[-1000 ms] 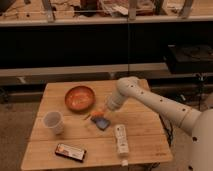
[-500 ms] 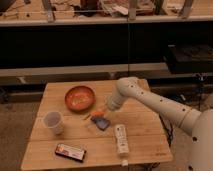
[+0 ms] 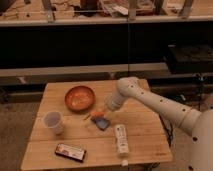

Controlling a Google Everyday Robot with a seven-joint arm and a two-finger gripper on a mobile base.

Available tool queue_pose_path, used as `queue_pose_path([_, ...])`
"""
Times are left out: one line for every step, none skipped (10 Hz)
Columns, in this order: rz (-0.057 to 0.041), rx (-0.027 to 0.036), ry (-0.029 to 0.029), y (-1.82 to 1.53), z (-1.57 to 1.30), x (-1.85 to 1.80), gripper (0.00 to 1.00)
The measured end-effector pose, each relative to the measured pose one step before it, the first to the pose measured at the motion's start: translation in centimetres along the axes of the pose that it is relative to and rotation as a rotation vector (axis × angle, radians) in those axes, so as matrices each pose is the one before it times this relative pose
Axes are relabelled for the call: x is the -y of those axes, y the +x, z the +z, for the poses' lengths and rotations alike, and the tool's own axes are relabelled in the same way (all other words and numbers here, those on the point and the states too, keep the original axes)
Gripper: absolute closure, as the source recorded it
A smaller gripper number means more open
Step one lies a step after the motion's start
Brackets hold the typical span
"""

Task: Place the pepper on the white sponge

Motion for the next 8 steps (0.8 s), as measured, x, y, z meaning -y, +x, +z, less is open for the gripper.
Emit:
queue_pose_path([0.0,0.0004,-0.00015,-0.005,-0.005,-0.008,0.62])
queue_pose_path([-0.00056,0.0008,0.00009,-0.045,-0.015,0.002,0.6])
queue_pose_path([-0.00002,0.00033,-0.00018,0.006,-0.003,-0.012,0.6])
queue_pose_path([0.00024,0.00009,-0.00036,0.01,0.002,-0.014,0.6])
queue_pose_path([0.00032,0.00014,0.00015,0.012,-0.013,-0.003,0.6])
queue_pose_path([0.00022,0.00047,-0.00003,-0.003,-0.007,-0.009,0.6])
queue_pose_path([0.00025,0.00029,-0.00034,0.008,0.004,-0.027,0.6])
queue_pose_path([0.0006,0.00093,-0.00172,0.018,0.1,-0.058,0.6])
